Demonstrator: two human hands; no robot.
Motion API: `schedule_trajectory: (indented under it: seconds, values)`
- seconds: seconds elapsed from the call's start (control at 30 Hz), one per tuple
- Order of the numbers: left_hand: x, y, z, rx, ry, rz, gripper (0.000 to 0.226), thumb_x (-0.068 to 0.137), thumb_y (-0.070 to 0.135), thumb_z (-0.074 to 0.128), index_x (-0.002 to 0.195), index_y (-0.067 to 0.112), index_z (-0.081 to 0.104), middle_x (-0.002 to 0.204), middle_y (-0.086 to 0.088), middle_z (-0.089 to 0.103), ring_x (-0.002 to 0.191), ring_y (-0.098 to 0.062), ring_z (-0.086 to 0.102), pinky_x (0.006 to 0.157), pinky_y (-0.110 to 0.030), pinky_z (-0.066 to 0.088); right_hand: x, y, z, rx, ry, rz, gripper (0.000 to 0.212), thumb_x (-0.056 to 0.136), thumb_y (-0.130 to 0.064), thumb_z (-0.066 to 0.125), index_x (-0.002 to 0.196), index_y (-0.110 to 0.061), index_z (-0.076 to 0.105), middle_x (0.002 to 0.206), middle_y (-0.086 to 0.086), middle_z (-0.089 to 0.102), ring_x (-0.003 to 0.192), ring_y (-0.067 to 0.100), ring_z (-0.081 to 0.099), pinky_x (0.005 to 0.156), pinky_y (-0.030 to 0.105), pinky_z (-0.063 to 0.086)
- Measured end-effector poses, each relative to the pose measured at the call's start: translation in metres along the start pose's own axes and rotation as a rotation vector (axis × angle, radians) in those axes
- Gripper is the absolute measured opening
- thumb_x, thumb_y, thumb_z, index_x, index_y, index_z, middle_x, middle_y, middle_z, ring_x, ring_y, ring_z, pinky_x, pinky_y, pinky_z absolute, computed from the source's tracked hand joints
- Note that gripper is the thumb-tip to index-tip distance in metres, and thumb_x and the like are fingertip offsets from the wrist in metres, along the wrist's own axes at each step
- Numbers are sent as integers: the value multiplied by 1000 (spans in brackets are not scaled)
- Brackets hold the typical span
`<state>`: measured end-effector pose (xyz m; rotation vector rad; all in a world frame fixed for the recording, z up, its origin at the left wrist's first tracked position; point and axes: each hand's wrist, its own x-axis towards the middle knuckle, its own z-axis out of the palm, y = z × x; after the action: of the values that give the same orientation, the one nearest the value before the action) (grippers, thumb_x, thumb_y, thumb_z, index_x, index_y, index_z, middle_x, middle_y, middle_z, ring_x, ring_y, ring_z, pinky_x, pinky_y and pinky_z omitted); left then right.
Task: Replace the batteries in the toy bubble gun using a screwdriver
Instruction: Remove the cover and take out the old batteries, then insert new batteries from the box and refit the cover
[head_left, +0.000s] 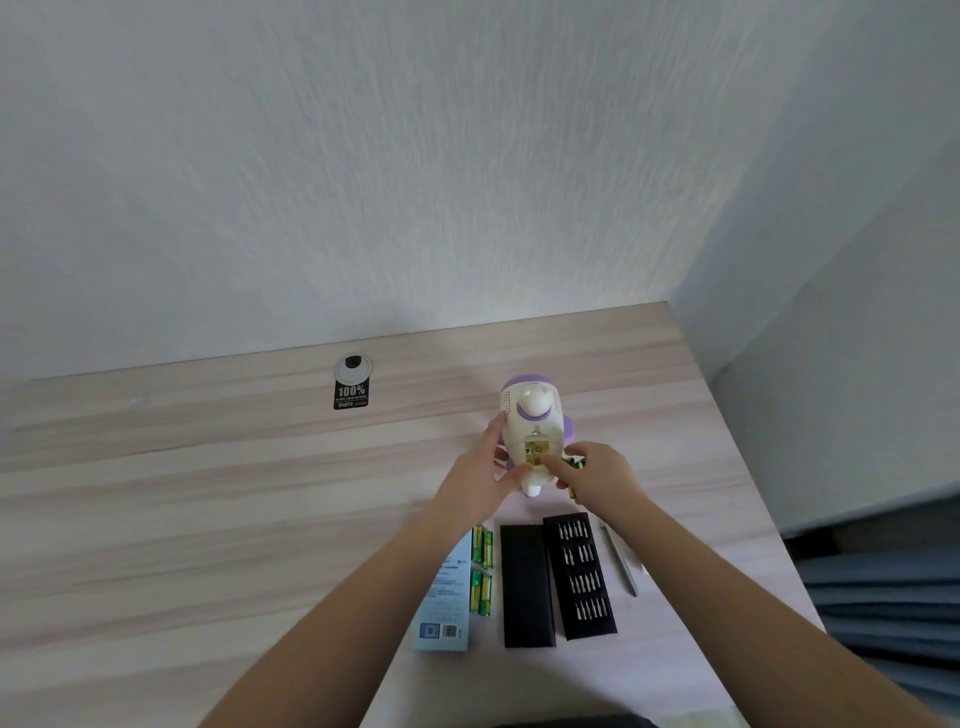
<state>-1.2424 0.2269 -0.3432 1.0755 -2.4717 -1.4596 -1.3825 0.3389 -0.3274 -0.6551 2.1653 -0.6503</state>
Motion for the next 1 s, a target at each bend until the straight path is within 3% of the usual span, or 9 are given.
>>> schedule_trajectory:
  seconds: [0.1,0.23,0.43,0.57,0.67,0.77,0.87,1.0]
  values:
    - [-3,4,-5,-14,18,14,66,90,36,64,146,31,28,105,10,60,87,-7,62,79,-21,47,-4,0,-4,28,24,19,57,87,-50,60,132,-15,52,75,-7,70,60,10,64,54,22,45]
    - [-11,-1,-12,10,68,-7,56,95,35,58,144,30,32,103,15,59,90,-3,59,82,-21,45,-14,1,-14,76,84,41,35,87,-46,61,104,-15,64,70,-7,71,54,8,60,52,19,44]
    - [-38,-32,-17,64,189,-43,46,95,32,56,139,27,43,104,9,58,96,-6,55,87,-25,46,-34,10,-13,196,90,78,33,89,-44,61,90,-11,61,74,-5,73,53,10,56,53,28,50]
    - [-64,-61,-16,115,208,-124,41,96,30,56,135,22,47,115,5,54,105,-6,52,89,-20,39,-48,18,2,283,57,72,31,88,-43,63,85,-12,67,70,-5,71,48,10,50,47,23,43]
    - [-85,-83,-10,163,211,-219,43,94,30,57,134,19,47,126,0,49,116,-16,49,97,-26,38,-54,21,18,304,54,76,29,85,-48,65,83,-19,70,66,0,68,48,10,50,49,24,43]
    - [-103,-96,-2,217,170,-313,51,91,38,59,136,18,45,131,-5,44,121,-23,43,101,-33,36,-60,17,34,277,59,89,25,86,-51,62,88,-28,69,59,-1,60,51,10,52,51,24,44]
    - [-114,-103,5,310,87,-385,72,86,56,58,139,13,36,141,-11,35,130,-27,34,108,-38,33,-66,8,48,286,67,88,23,89,-47,60,91,-26,69,56,-4,55,50,9,49,50,20,42]
    - [-122,-108,19,427,-83,-416,108,79,69,56,152,9,4,160,-15,-4,148,-33,-6,118,-45,7,-73,3,67,332,76,103,24,90,-46,59,98,-26,69,63,-3,57,54,10,51,52,22,43]
